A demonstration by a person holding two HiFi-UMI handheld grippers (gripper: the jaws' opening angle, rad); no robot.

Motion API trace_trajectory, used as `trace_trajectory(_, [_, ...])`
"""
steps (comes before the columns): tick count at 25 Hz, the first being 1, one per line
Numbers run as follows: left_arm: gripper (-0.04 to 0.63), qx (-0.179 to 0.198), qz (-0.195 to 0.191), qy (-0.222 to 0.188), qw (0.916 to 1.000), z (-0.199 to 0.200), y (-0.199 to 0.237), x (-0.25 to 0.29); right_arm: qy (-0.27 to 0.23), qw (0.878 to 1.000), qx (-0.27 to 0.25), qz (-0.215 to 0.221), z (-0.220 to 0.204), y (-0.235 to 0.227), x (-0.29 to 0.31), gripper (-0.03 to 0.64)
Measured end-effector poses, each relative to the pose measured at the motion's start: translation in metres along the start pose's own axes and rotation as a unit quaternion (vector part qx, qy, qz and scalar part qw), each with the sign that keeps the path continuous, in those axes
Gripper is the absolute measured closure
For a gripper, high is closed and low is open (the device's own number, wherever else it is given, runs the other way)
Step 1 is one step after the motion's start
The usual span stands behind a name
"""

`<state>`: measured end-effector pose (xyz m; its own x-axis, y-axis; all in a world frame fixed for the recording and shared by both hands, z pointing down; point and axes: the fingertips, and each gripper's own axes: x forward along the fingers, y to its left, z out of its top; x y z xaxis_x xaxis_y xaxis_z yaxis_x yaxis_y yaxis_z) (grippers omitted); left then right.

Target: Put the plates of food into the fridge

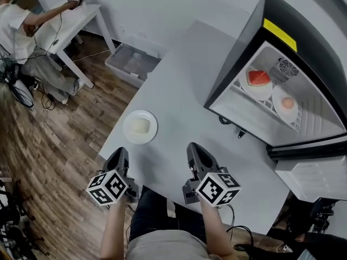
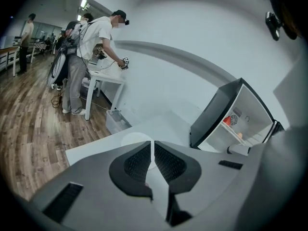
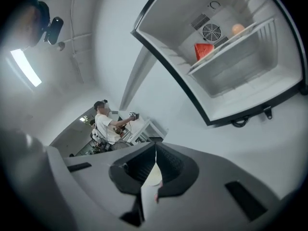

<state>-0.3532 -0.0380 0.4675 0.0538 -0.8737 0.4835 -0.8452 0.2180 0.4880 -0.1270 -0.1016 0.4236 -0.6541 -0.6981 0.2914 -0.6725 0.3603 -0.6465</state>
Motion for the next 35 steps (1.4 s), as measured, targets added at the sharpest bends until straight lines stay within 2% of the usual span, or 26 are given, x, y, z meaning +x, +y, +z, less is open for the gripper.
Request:
trace_trajectory(4, [0.586,-0.040,-0.021,0.044,0.9980,0.002,0.022,0.020,0.046,0.999,0.025,-0.009,-0.031,0.011,0.038,0.601])
trace_trajectory(8, [0.584,-0.108,-0.034,0.090,0.9895,-0.004,0.043,0.037,0.099,0.994,0.038,-0.028,-0.063,0.016,0.070,0.601])
trace_trajectory(10, [0.584,-0.128,-0.034,0.110,0.9850,-0.008,0.054,0.045,0.120,0.991,0.052,-0.040,-0.078,0.013,0.083,0.601])
trace_trajectory(15, [0.583,-0.135,-0.030,0.149,0.9791,-0.016,0.076,0.064,0.167,0.980,0.078,-0.068,-0.107,-0.001,0.109,0.600])
trace_trajectory(20, [0.557,-0.161,-0.035,0.179,0.9699,-0.027,0.088,0.082,0.200,0.971,0.087,-0.099,-0.129,-0.016,0.127,0.598])
trace_trajectory(24, [0.525,-0.175,-0.035,0.197,0.9640,-0.032,0.093,0.094,0.214,0.965,0.100,-0.118,-0.139,-0.026,0.136,0.597])
trace_trajectory(27, [0.520,-0.191,-0.034,0.204,0.9595,-0.033,0.095,0.102,0.223,0.961,0.110,-0.122,-0.143,-0.032,0.139,0.562])
trace_trajectory(35, [0.519,-0.197,-0.029,0.215,0.9561,-0.036,0.094,0.115,0.225,0.957,0.133,-0.127,-0.141,-0.041,0.154,0.552])
